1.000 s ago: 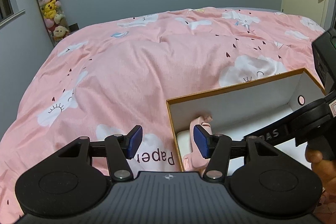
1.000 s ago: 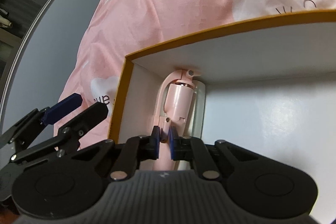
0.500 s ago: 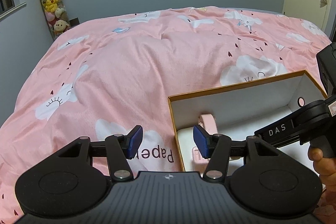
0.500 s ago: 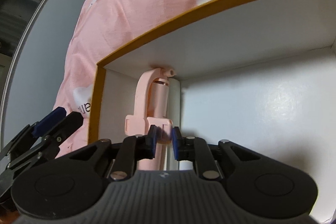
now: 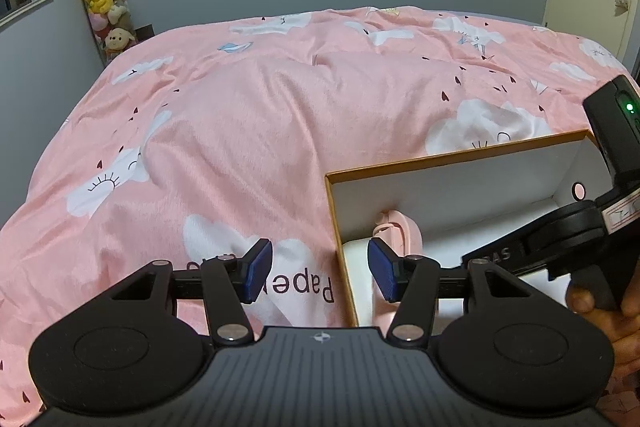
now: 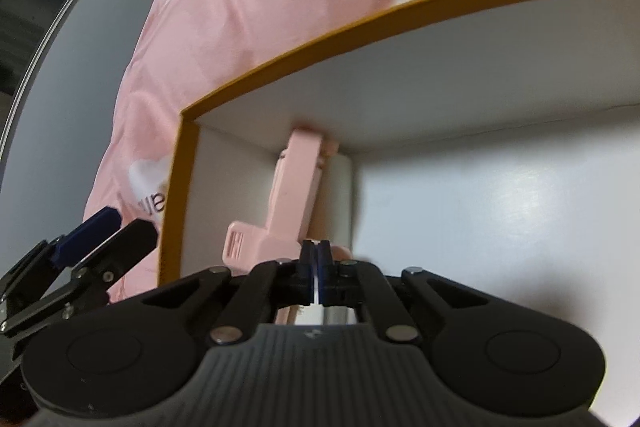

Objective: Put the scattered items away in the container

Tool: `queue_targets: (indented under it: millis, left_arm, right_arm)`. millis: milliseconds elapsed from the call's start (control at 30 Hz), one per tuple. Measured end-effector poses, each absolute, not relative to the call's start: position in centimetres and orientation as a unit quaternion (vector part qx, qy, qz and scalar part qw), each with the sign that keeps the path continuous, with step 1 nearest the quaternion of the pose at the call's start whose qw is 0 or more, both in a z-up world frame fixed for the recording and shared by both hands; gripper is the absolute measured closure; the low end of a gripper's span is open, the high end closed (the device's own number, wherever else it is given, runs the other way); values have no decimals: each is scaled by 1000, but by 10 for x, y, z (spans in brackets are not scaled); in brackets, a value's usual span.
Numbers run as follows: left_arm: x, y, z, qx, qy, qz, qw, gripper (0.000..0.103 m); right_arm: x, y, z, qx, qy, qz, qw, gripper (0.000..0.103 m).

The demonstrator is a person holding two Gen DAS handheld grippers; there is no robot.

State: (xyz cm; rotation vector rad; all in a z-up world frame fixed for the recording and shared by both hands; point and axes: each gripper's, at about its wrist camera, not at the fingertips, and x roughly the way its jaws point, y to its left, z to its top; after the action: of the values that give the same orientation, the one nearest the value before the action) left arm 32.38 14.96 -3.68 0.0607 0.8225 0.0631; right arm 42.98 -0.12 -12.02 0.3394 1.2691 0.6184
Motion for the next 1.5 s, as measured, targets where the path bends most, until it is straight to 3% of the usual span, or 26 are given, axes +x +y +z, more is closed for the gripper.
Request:
queue_targets:
  millis: [333, 767, 1100, 1167, 1233, 1500]
  left_arm:
    - [324, 153, -37, 26, 399, 37, 916, 40]
    - [320, 155, -43, 23, 402, 34, 915, 41]
    - [306, 146, -34, 17, 398, 23, 917, 41]
    - [301, 143, -31, 18, 398, 23, 917, 41]
    - [294, 139, -28, 20, 397, 20, 918, 41]
    - [256, 131, -10, 14, 391, 15, 920, 41]
  right_arm:
    - [442, 15, -114, 96, 523, 281, 799, 99]
    - [441, 28, -122, 97, 544, 306, 775, 99]
    - [423, 6, -106, 39, 561, 275, 780, 91]
    - [413, -1, -100, 33, 552, 278, 785, 85]
    - [404, -7, -90, 25, 533, 280, 798, 65]
    - [355, -28, -47, -6, 445, 274, 852, 43]
